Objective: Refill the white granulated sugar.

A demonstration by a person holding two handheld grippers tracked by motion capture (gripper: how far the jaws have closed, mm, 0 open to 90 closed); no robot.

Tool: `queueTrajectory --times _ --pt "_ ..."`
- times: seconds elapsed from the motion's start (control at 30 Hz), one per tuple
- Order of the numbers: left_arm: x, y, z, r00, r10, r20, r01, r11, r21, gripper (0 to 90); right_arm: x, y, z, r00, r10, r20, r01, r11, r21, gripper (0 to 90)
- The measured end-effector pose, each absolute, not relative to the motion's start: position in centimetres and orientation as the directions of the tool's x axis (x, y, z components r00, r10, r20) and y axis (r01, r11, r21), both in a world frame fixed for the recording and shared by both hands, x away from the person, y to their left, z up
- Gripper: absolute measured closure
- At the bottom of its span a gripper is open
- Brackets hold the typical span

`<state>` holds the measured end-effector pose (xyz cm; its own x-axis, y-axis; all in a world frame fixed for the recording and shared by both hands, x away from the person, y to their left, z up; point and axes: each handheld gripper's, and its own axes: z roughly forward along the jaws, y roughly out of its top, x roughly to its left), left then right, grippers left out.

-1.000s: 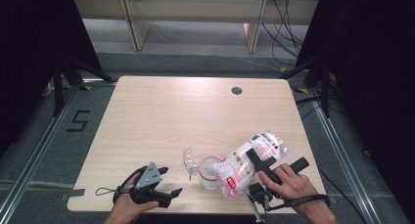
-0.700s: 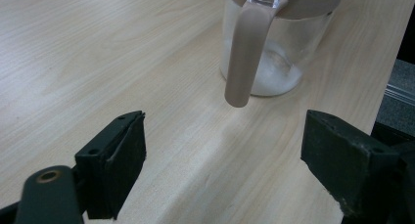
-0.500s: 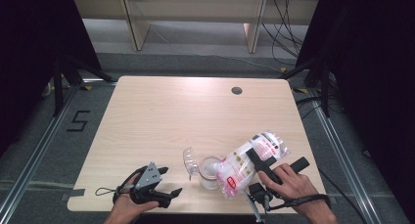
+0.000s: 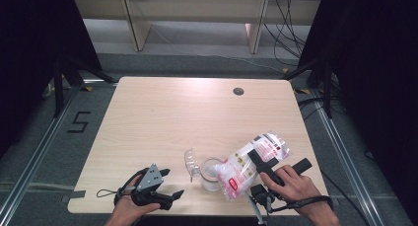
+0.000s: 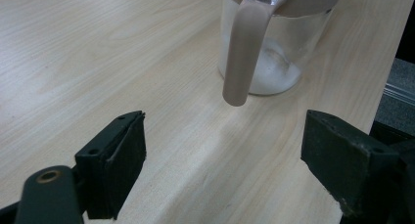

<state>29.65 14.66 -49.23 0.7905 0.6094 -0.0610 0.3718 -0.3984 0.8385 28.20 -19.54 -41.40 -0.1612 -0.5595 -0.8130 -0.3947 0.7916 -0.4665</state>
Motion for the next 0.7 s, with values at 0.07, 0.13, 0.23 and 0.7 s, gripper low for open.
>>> queueTrajectory --times 0.07,0.13,0.23,0.7 --pt "29.64 14.64 -49.25 0.787 0.614 -0.063 0.369 -0.387 0.845 16.4 28.21 -19.50 -41.47 -0.165 -0.557 -0.814 -0.391 0.795 -0.464 55.6" --pt "29.68 14.78 -49.20 0.789 0.612 -0.052 0.366 -0.401 0.840 16.4 28.18 -19.53 -41.47 -0.163 -0.559 -0.813 -0.396 0.792 -0.465 55.5" --pt "29.75 14.74 -49.24 0.793 0.606 -0.067 0.372 -0.395 0.840 16.4 28.22 -19.54 -41.50 -0.164 -0.559 -0.813 -0.398 0.791 -0.464 55.6" --pt "29.64 14.64 -49.22 0.791 0.609 -0.061 0.363 -0.387 0.848 16.4 28.14 -19.73 -41.35 -0.161 -0.555 -0.816 -0.391 0.795 -0.464 56.0"
